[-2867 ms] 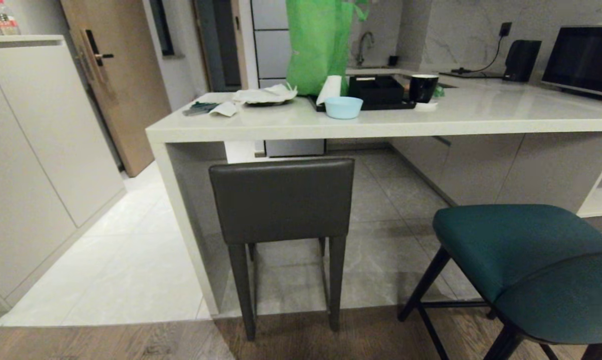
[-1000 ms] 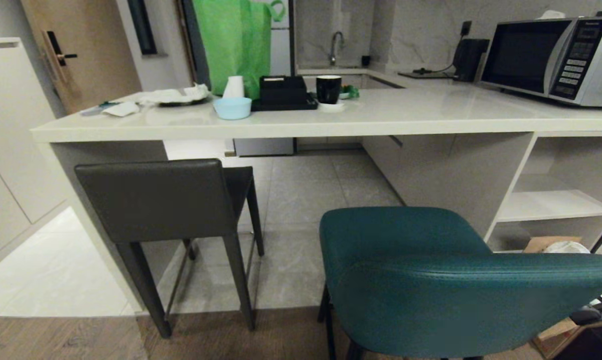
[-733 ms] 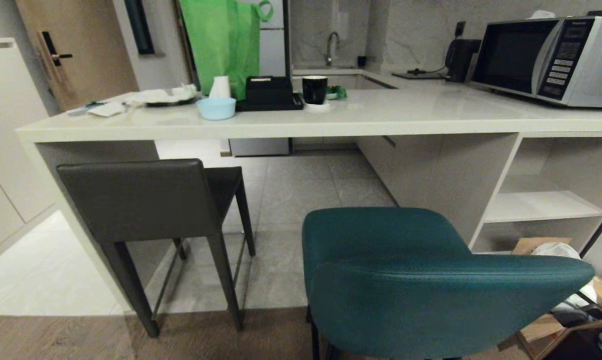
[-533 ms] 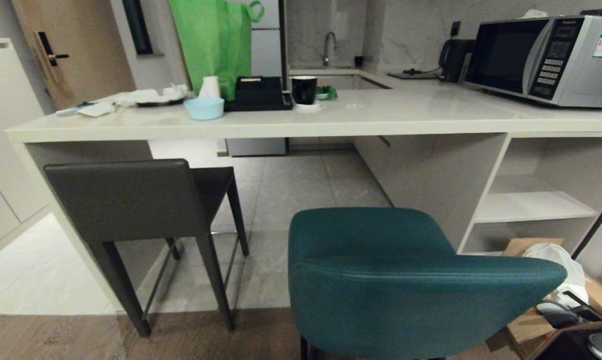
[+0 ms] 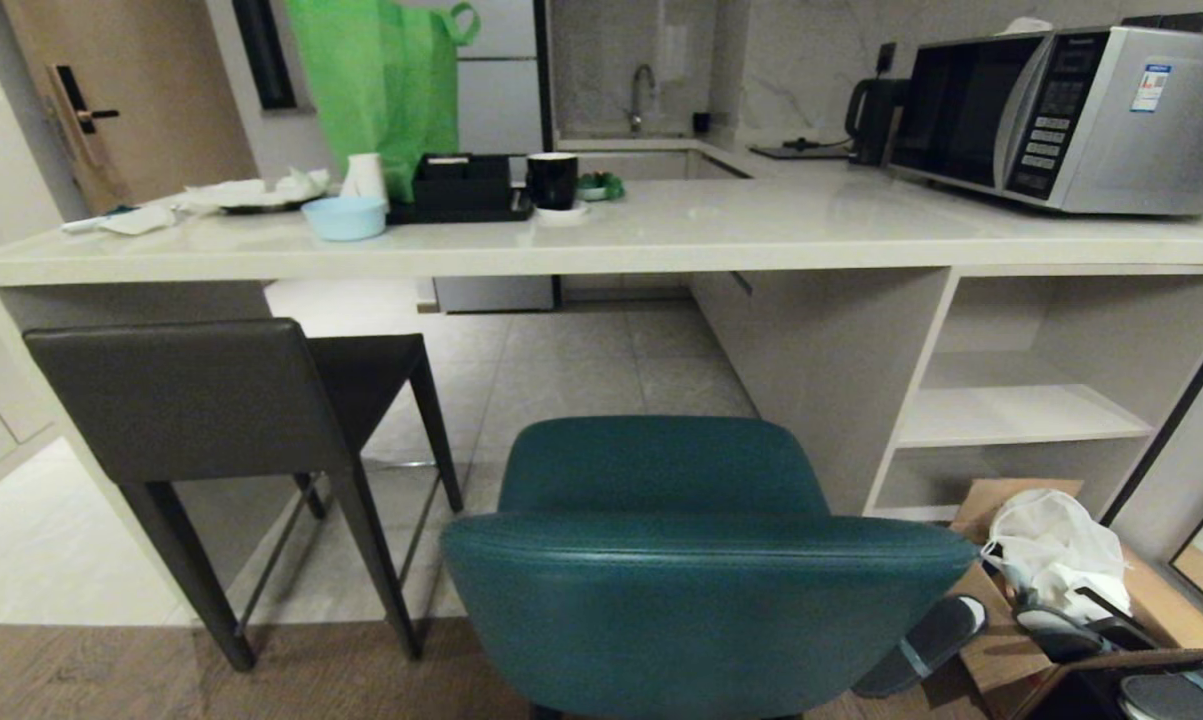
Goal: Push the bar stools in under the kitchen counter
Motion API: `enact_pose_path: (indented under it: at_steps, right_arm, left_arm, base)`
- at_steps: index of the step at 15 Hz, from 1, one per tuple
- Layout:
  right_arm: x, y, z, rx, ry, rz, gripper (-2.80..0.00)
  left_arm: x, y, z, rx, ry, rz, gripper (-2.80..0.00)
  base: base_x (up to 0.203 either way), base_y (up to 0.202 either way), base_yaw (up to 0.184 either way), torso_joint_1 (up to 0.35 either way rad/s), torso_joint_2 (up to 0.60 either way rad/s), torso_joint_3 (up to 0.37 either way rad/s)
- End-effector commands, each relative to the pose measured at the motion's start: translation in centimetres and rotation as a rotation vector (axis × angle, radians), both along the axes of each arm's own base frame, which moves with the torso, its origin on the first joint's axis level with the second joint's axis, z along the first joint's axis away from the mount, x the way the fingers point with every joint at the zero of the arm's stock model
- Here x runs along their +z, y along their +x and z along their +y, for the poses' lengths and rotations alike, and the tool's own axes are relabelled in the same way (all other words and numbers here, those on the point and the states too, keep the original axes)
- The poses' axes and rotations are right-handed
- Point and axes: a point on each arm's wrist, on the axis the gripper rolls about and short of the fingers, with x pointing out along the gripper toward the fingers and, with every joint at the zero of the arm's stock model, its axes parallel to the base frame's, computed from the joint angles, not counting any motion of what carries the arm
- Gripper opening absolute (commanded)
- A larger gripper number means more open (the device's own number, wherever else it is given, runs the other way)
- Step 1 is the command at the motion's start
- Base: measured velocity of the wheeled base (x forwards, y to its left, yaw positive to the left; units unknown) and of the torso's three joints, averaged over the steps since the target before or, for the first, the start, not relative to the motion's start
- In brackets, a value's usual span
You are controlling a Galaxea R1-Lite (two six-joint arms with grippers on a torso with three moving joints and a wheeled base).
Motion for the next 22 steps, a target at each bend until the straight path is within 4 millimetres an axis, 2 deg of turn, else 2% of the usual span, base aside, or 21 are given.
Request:
enact_pose_path:
  at_steps: [1, 8, 9, 11, 13, 16, 19, 22]
  right_arm:
    - [0.0, 0.0, 0.0, 0.001, 0.001, 0.001, -2.80]
    - [0.1, 0.0, 0.0, 0.010, -0.007, 0.004, -2.80]
    - [0.6, 0.1, 0.0, 0.015, -0.004, 0.017, -2.80]
    - [3.1, 0.8, 0.1, 0.031, 0.037, 0.069, -2.80]
    - [5.5, 3.0, 0.1, 0.033, 0.066, 0.163, -2.80]
    - [7.9, 8.4, 0.1, 0.036, 0.066, 0.218, -2.80]
    - [8.0, 13.6, 0.8, 0.088, 0.056, 0.249, -2.80]
    - [7.2, 17.1, 2.9, 0.176, 0.037, 0.236, -2.80]
  left_arm:
    - [-0.1, 0.0, 0.0, 0.000, -0.003, 0.003, -2.80]
    - [-0.1, 0.0, 0.0, -0.023, -0.002, 0.011, -2.80]
    - [0.5, 0.0, -0.1, -0.036, -0.001, 0.025, -2.80]
    - [2.9, 0.6, -0.1, -0.053, -0.003, 0.098, -2.80]
    - [4.9, 2.9, -0.1, -0.071, 0.025, 0.198, -2.80]
    - [6.1, 8.5, -0.2, -0.102, 0.065, 0.328, -2.80]
    - [5.2, 14.5, -1.3, -0.165, 0.109, 0.379, -2.80]
    - [2.9, 18.7, -4.8, -0.226, 0.173, 0.374, -2.80]
  base:
    - [0.000, -0.156, -0.001, 0.002, 0.01, 0.002]
    - [0.000, -0.013, 0.000, 0.000, 0.00, 0.000]
    - [0.000, 0.000, 0.000, 0.000, 0.00, 0.000]
    - [0.000, 0.000, 0.000, 0.000, 0.00, 0.000]
    - [0.000, 0.000, 0.000, 0.000, 0.00, 0.000]
    - [0.000, 0.000, 0.000, 0.000, 0.00, 0.000]
    - [0.000, 0.000, 0.000, 0.000, 0.00, 0.000]
    - [0.000, 0.000, 0.000, 0.000, 0.00, 0.000]
